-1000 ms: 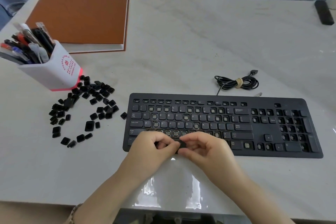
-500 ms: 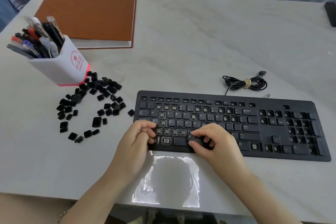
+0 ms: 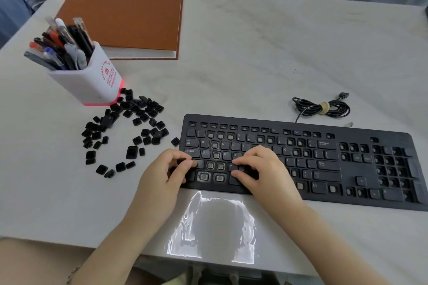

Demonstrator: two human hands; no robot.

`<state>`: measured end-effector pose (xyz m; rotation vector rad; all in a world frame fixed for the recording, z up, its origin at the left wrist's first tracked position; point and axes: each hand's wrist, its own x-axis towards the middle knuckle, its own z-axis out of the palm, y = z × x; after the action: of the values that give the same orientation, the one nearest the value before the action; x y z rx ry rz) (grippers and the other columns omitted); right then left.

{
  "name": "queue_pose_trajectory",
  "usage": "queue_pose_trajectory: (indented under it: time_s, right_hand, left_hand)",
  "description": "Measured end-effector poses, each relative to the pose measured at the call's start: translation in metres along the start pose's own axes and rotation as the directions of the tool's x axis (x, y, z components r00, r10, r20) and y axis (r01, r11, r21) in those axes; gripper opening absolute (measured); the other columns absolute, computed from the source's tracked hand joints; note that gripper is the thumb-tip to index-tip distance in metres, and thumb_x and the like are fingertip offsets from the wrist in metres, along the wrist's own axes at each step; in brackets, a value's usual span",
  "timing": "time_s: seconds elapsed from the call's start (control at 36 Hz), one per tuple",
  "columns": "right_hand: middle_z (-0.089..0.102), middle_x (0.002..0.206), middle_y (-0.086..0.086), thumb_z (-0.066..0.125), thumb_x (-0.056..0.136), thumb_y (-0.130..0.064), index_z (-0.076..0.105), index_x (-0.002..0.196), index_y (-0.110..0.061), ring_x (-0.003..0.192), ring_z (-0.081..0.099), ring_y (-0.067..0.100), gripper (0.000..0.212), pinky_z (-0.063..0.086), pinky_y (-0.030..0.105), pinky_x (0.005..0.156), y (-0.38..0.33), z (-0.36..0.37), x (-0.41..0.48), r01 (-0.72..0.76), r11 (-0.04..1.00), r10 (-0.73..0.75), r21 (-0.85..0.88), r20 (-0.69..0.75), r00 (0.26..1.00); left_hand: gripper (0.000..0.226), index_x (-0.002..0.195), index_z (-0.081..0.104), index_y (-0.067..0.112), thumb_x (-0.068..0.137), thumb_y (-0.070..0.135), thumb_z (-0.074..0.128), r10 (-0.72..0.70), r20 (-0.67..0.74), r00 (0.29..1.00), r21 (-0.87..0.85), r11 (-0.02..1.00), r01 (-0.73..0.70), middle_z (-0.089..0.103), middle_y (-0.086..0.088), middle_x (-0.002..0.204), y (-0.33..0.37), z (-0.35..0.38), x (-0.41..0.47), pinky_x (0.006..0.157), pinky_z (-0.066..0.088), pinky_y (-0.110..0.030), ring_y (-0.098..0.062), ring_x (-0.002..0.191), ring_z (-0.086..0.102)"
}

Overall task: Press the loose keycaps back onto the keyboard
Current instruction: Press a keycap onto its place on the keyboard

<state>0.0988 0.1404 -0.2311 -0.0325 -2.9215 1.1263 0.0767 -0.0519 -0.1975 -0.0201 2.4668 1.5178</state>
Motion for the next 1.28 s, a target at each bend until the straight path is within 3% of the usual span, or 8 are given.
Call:
queue_pose_trajectory:
  time_s: [0.22, 0.36, 0.47, 0.61, 0.72, 0.83, 1.06, 1.28]
  right_hand:
    - [0.049, 0.085, -0.012, 0.072, 0.079, -0.019, 0.073, 0.096, -0.016, 0.089, 0.043, 0.005, 0.017, 0.029, 0.003, 0.078, -0.001, 0.003, 0.000, -0.003, 1.000, 0.004, 0.015, -0.052, 0.999]
    - [0.051, 0.082, -0.010, 0.074, 0.078, -0.017, 0.074, 0.094, -0.016, 0.087, 0.044, 0.006, 0.016, 0.033, 0.015, 0.078, 0.000, 0.007, -0.001, 0.014, 1.000, -0.014, 0.002, -0.094, 0.995]
    - [0.053, 0.078, -0.009, 0.075, 0.076, -0.017, 0.075, 0.091, -0.017, 0.083, 0.044, 0.006, 0.015, 0.033, 0.012, 0.075, 0.002, 0.010, -0.002, 0.021, 1.000, -0.020, 0.004, -0.135, 0.991]
    - [0.054, 0.068, -0.002, 0.060, 0.081, -0.023, 0.073, 0.077, -0.013, 0.061, 0.048, 0.018, 0.017, 0.042, 0.026, 0.049, 0.000, 0.015, -0.007, 0.157, 0.958, -0.216, -0.240, -0.243, 0.946]
    - [0.054, 0.066, 0.003, 0.062, 0.080, -0.014, 0.072, 0.081, -0.007, 0.053, 0.048, 0.023, 0.012, 0.041, 0.026, 0.042, 0.001, 0.017, -0.009, 0.222, 0.897, -0.336, -0.383, -0.262, 0.904]
    - [0.055, 0.069, 0.003, 0.050, 0.084, -0.019, 0.072, 0.088, -0.007, 0.055, 0.052, 0.024, 0.025, 0.041, 0.026, 0.043, 0.002, 0.015, -0.010, 0.248, 0.878, -0.363, -0.409, -0.232, 0.902]
    - [0.057, 0.069, 0.002, 0.049, 0.084, -0.021, 0.072, 0.090, -0.006, 0.060, 0.047, 0.019, 0.029, 0.038, 0.025, 0.046, 0.004, 0.012, -0.008, 0.301, 0.823, -0.431, -0.482, -0.184, 0.883]
    - [0.055, 0.073, 0.003, 0.048, 0.085, -0.023, 0.071, 0.089, -0.007, 0.068, 0.039, 0.018, 0.028, 0.041, 0.027, 0.045, 0.008, 0.016, -0.009, 0.298, 0.842, -0.406, -0.450, -0.164, 0.899]
  left_hand:
    - [0.015, 0.083, 0.062, 0.030, 0.093, 0.021, 0.054, 0.024, -0.033, 0.999, 0.025, 0.999, -0.023, 0.060, 0.001, 0.072, -0.003, 0.001, -0.001, 0.063, 0.040, -0.006, -0.005, 0.071, 0.054]
    - [0.017, 0.083, 0.064, 0.030, 0.092, 0.018, 0.056, 0.024, -0.018, 1.000, 0.022, 0.999, -0.024, 0.058, -0.005, 0.073, -0.002, 0.002, -0.002, 0.063, 0.040, -0.008, -0.007, 0.071, 0.052]
    - [0.019, 0.084, 0.066, 0.030, 0.092, 0.015, 0.057, -0.027, -0.005, 1.000, -0.030, 0.999, 0.027, 0.062, 0.007, 0.079, -0.001, 0.005, -0.002, 0.064, 0.042, -0.007, -0.008, 0.074, 0.055]
    - [0.021, 0.086, 0.067, 0.029, 0.088, 0.010, 0.060, -0.036, 0.008, 0.999, -0.067, 0.997, 0.036, 0.061, 0.017, 0.075, 0.002, 0.006, -0.005, 0.062, 0.040, -0.005, -0.007, 0.070, 0.053]
    - [0.023, 0.088, 0.066, 0.026, 0.086, 0.003, 0.061, -0.017, 0.009, 1.000, -0.094, 0.995, 0.017, 0.058, 0.029, 0.067, 0.007, 0.006, -0.006, 0.062, 0.038, -0.002, 0.008, 0.064, 0.051]
    - [0.026, 0.091, 0.064, 0.025, 0.084, 0.000, 0.063, 0.032, -0.029, 0.999, -0.082, 0.996, -0.034, 0.057, 0.019, 0.071, 0.009, 0.007, -0.003, 0.062, 0.039, -0.003, 0.008, 0.059, 0.049]
    - [0.024, 0.085, 0.063, 0.029, 0.077, 0.010, 0.074, 0.073, -0.022, 0.997, -0.024, 0.997, -0.074, 0.058, 0.027, 0.070, 0.007, 0.008, 0.002, 0.060, 0.039, -0.006, 0.001, 0.057, 0.047]
    - [0.019, 0.084, 0.066, 0.016, 0.072, 0.005, 0.077, 0.075, -0.017, 0.997, -0.061, 0.995, -0.075, 0.063, 0.014, 0.072, 0.009, 0.008, 0.001, 0.061, 0.038, -0.004, 0.008, 0.057, 0.050]
